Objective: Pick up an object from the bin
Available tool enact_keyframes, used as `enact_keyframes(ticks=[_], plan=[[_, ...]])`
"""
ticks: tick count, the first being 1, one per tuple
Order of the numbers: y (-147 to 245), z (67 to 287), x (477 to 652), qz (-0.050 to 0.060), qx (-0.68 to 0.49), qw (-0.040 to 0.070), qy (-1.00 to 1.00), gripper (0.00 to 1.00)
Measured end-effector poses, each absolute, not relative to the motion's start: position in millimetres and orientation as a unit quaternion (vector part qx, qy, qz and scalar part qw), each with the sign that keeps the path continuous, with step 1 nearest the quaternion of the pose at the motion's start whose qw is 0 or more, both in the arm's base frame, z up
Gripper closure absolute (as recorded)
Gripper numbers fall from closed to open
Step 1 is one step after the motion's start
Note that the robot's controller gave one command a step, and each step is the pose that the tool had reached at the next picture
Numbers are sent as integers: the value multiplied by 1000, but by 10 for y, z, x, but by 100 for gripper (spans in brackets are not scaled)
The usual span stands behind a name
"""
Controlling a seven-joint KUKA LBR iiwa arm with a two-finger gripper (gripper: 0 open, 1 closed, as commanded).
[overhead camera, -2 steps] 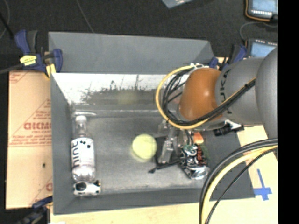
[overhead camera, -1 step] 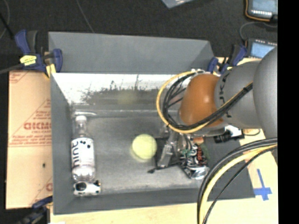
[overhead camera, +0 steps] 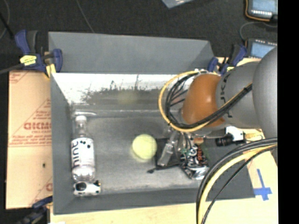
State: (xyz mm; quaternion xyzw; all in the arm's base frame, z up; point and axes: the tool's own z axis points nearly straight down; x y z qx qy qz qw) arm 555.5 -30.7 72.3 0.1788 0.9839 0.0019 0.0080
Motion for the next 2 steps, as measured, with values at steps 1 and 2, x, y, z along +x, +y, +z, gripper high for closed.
enact_keyframes(ticks=[1,2], plan=[[-497,708,5454,1,199,9,980,100],[-497,708,5454,1,199,9,980,100]])
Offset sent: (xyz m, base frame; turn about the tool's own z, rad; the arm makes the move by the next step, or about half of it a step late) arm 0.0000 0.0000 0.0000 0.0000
